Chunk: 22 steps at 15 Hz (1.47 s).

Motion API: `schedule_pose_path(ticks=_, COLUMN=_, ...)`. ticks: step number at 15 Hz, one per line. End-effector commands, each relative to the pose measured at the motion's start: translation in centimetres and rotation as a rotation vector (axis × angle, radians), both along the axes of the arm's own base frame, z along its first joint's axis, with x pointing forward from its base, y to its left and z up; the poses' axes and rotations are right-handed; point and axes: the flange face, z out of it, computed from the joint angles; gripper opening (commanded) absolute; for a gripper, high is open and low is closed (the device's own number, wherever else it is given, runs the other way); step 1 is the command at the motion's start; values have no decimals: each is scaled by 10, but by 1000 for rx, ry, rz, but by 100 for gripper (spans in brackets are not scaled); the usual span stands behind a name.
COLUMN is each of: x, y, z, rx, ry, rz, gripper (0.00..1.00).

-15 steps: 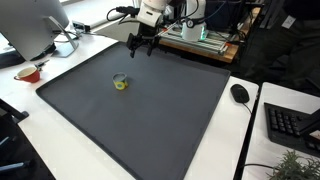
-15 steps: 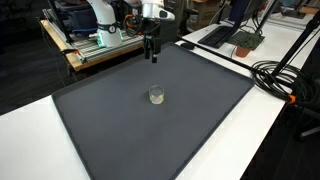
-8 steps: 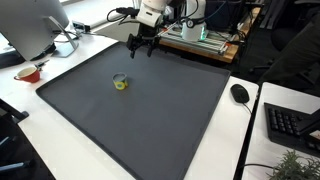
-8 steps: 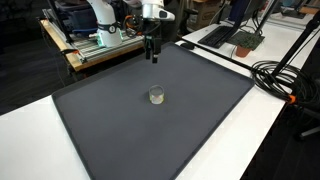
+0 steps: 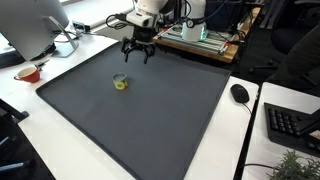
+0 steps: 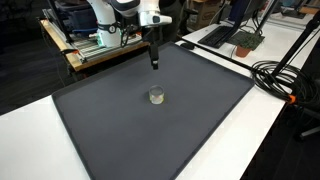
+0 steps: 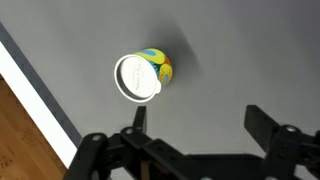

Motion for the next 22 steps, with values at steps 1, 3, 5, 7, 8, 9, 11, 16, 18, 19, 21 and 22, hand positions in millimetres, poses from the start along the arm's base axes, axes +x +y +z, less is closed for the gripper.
schedule_pose_path(ticks=1, x=31, y=-12, z=1, rx=-38, ry=-92, rz=-44, gripper=100)
schedule_pose_path(ticks=3, x=44, y=-13, z=-1, rx=-88, ry=-130, rz=-70, gripper=100)
schedule_pose_path(ticks=5, x=47, y=-8, z=-12, rx=-104, ry=-151, rz=-98, gripper=100)
schedule_pose_path(ticks=7, x=42, y=-1, z=-29, rx=-104, ry=-161, rz=-123, gripper=100)
schedule_pose_path(ticks=8, x=38, y=2, z=-38, rx=-96, ry=-164, rz=-136, gripper=100)
schedule_pose_path(ticks=9, x=33, y=5, z=-49, rx=-88, ry=-162, rz=-150, gripper=100)
schedule_pose_path(ticks=11, x=20, y=4, z=-75, rx=-83, ry=-150, rz=-190, gripper=100)
schedule_pose_path(ticks=16, x=10, y=4, z=-91, rx=-68, ry=-96, rz=-207, gripper=100)
schedule_pose_path(ticks=18, x=13, y=4, z=-88, rx=-83, ry=-118, rz=-220, gripper=100)
schedule_pose_path(ticks=19, x=13, y=6, z=-85, rx=-86, ry=-131, rz=-208, gripper=100)
schedule_pose_path(ticks=21, x=11, y=7, z=-80, rx=-103, ry=-150, rz=-212, gripper=100)
schedule_pose_path(ticks=22, x=11, y=8, z=-77, rx=-110, ry=-164, rz=-212, gripper=100)
